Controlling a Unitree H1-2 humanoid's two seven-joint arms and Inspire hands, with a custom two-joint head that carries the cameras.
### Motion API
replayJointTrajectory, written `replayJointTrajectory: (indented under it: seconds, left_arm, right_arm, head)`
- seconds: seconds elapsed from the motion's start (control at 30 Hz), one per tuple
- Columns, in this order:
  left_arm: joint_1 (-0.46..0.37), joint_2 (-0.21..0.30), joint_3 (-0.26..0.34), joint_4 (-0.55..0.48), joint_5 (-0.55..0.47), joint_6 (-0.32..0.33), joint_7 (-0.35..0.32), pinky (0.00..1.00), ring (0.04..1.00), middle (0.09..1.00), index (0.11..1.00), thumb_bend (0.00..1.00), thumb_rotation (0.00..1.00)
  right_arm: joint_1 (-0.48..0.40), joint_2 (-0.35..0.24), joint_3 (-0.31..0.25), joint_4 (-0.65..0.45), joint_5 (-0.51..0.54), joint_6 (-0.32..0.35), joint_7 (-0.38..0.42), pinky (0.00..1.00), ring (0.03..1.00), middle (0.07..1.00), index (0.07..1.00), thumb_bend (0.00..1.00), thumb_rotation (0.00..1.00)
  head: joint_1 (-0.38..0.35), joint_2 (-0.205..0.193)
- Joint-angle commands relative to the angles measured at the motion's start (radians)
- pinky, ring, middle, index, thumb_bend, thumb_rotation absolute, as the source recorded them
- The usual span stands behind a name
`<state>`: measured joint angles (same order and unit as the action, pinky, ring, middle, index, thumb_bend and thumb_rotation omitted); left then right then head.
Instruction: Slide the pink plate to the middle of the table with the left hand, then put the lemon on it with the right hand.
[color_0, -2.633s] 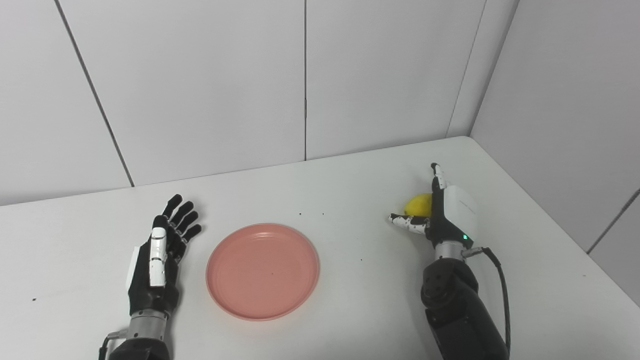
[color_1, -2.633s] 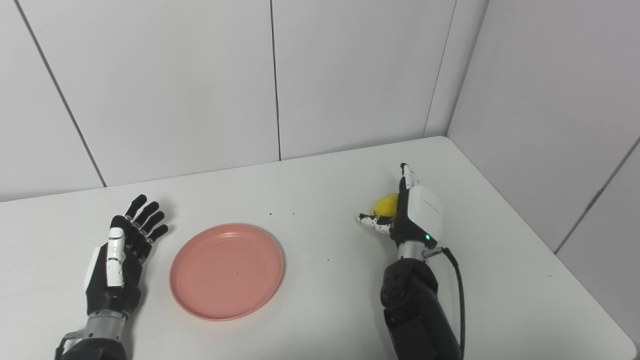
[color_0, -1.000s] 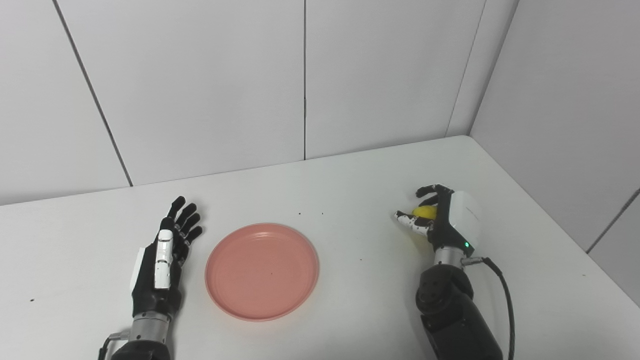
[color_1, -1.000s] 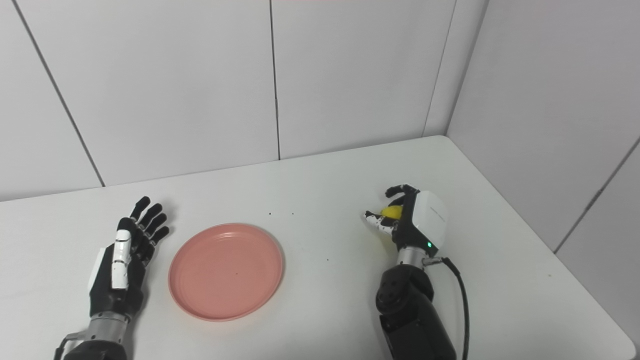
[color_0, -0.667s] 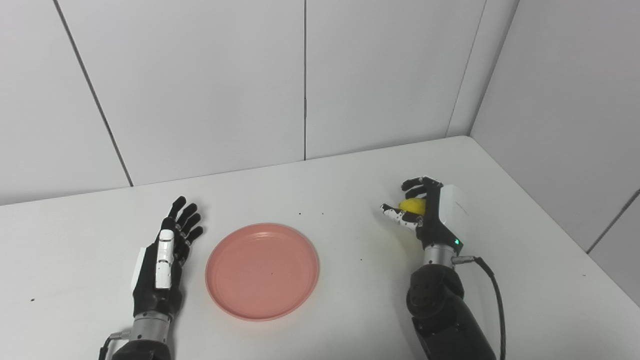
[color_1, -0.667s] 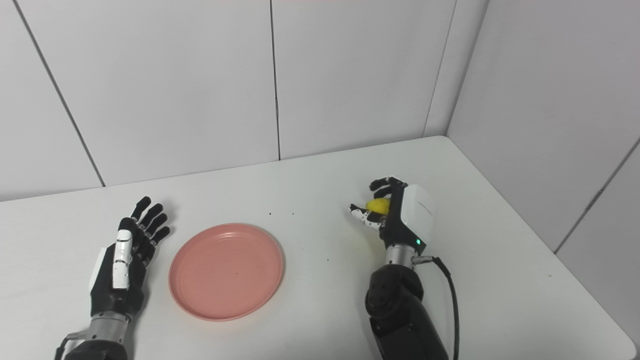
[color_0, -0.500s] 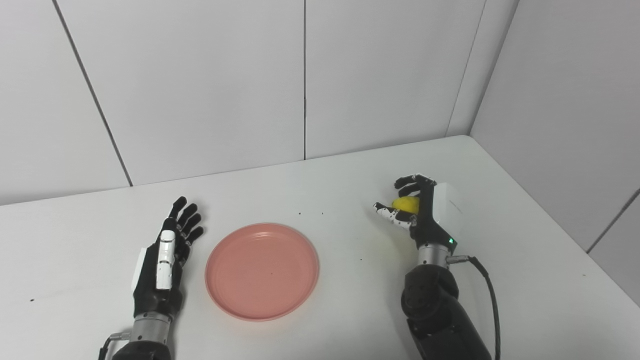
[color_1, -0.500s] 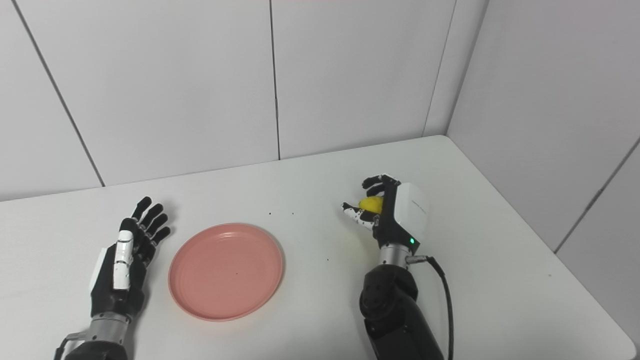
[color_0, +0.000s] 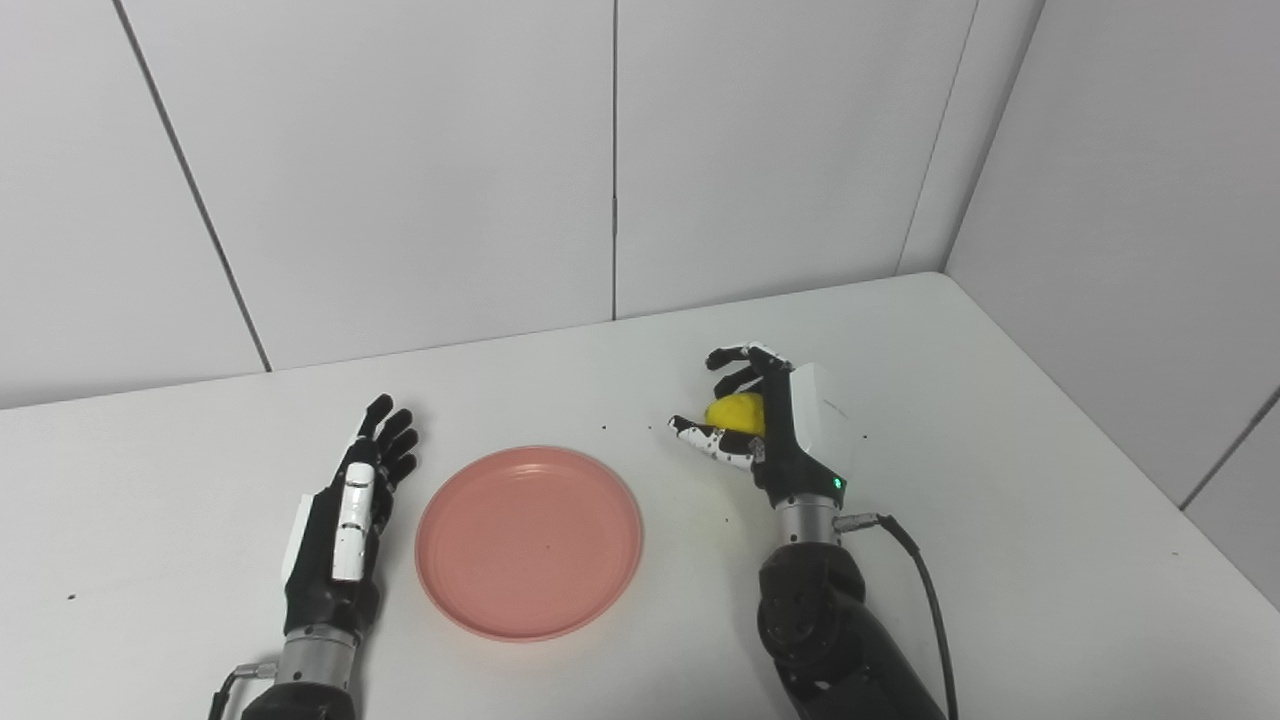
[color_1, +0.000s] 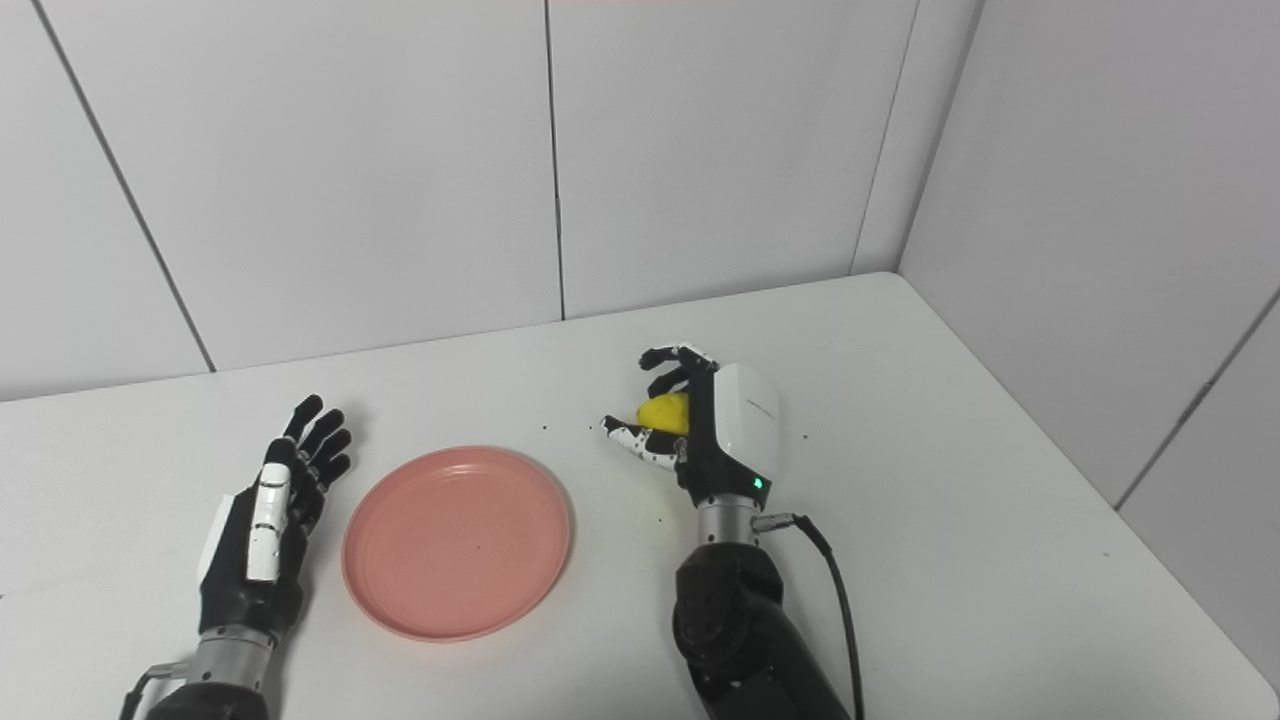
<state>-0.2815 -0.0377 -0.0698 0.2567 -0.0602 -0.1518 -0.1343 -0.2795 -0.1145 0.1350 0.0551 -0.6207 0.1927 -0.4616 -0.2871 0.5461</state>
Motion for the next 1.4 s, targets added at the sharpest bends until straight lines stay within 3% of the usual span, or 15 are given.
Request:
replayJointTrajectory:
  seconds: [0.0,0.13,0.27,0.57,0.73,0.87,0.97,1.1,1.23,1.37]
  left_arm:
    - [0.066,-0.032,-0.016,0.032,0.009,-0.016,0.014,0.95,0.94,0.94,0.941,0.62,1.0]
    - [0.07,-0.049,-0.023,0.016,0.026,-0.008,0.028,0.97,0.954,0.952,0.954,0.6,1.0]
    - [0.069,-0.062,-0.026,0.013,0.045,-0.01,0.044,0.99,0.966,0.966,0.967,0.59,1.0]
    - [0.061,-0.097,-0.032,0.025,0.061,0.0,0.08,1.0,0.988,0.976,0.973,0.56,1.0]
    - [0.059,-0.11,-0.034,0.031,0.072,0.001,0.098,1.0,0.986,0.971,0.974,0.54,1.0]
    - [0.054,-0.115,-0.035,0.04,0.076,-0.011,0.096,1.0,0.997,0.978,0.973,0.55,1.0]
    - [0.055,-0.117,-0.037,0.039,0.073,-0.012,0.095,1.0,1.0,0.983,0.976,0.55,1.0]
    - [0.059,-0.114,-0.04,0.033,0.087,-0.011,0.106,1.0,1.0,0.98,0.976,0.55,1.0]
    - [0.063,-0.114,-0.041,0.019,0.093,0.006,0.11,1.0,1.0,0.98,0.977,0.55,1.0]
    - [0.067,-0.113,-0.043,0.01,0.099,0.008,0.115,1.0,0.998,0.978,0.976,0.55,1.0]
  right_arm:
    - [-0.026,-0.01,0.016,-0.026,-0.016,-0.059,0.014,0.34,0.377,0.476,0.551,0.51,0.0]
    - [-0.035,-0.006,0.047,-0.043,-0.033,-0.054,0.048,0.34,0.376,0.476,0.548,0.51,0.0]
    - [-0.044,-0.004,0.079,-0.059,-0.054,-0.063,0.086,0.27,0.352,0.457,0.552,0.51,0.0]
    - [-0.044,0.001,0.129,-0.111,-0.065,-0.073,0.167,0.33,0.369,0.476,0.548,0.51,0.0]
    - [-0.046,0.003,0.148,-0.112,-0.078,-0.077,0.189,0.3,0.36,0.456,0.548,0.51,0.0]
    - [-0.043,0.002,0.158,-0.114,-0.08,-0.089,0.201,0.28,0.405,0.498,0.491,0.52,0.0]
    - [-0.045,0.008,0.167,-0.102,-0.073,-0.105,0.206,0.31,0.374,0.458,0.544,0.51,0.0]
    - [-0.056,0.014,0.187,-0.064,-0.075,-0.132,0.214,0.28,0.404,0.497,0.493,0.52,0.0]
    - [-0.065,0.021,0.201,-0.039,-0.081,-0.138,0.216,0.35,0.394,0.462,0.544,0.51,0.0]
    - [-0.077,0.03,0.217,0.01,-0.079,-0.172,0.201,0.34,0.391,0.46,0.548,0.51,0.0]
  head:
    - [0.005,0.002]
    - [0.051,0.002]
    - [0.104,0.005]
    - [0.229,0.004]
    - [0.258,0.002]
    - [0.272,0.001]
    - [0.273,0.001]
    - [0.264,0.002]
    - [0.261,0.002]
    - [0.249,0.004]
